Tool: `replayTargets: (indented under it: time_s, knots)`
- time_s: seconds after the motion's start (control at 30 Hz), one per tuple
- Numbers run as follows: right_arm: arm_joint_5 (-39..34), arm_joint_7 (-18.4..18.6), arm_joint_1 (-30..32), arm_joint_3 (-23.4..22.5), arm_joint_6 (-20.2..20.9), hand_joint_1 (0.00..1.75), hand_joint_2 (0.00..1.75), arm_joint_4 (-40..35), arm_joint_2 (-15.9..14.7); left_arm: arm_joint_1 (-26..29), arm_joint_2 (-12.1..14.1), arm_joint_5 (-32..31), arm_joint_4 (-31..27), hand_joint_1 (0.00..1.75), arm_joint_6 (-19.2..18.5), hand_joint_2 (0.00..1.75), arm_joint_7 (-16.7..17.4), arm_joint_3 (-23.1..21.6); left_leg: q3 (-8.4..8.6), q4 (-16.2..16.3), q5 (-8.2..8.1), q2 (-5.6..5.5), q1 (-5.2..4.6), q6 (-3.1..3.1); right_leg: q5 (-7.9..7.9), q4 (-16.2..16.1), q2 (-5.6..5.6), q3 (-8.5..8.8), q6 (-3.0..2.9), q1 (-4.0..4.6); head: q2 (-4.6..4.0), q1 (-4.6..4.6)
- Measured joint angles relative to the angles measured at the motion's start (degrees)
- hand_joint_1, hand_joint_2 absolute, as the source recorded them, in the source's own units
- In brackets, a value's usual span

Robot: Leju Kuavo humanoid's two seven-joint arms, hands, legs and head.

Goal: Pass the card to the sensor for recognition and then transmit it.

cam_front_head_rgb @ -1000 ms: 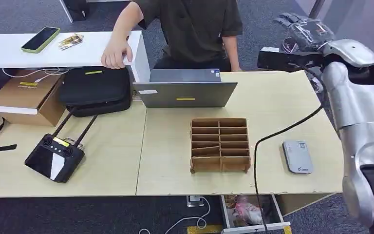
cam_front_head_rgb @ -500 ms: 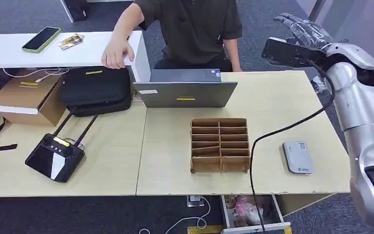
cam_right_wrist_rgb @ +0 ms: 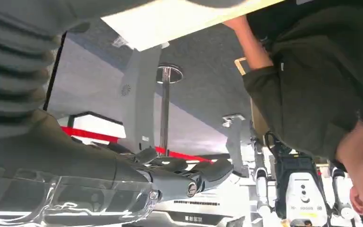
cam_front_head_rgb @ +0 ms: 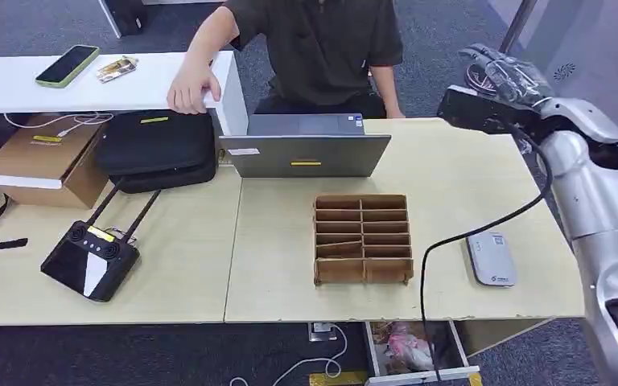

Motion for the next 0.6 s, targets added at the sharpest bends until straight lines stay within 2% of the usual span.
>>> replayTargets:
  time_s: [0.6]
  knots:
    - [0.85, 0.31, 0.14, 0.0, 0.07, 0.0, 1.75, -0.13, -0.09, -0.01, 0.09, -0.09, 0.0, 0.0, 0.0, 0.0, 0.0, 0.0, 0.0, 0.0, 0.0, 0.0, -0.01, 0.0, 0.0, 0.0, 0.0, 0.0, 0.0, 0.0, 0.0, 0.02]
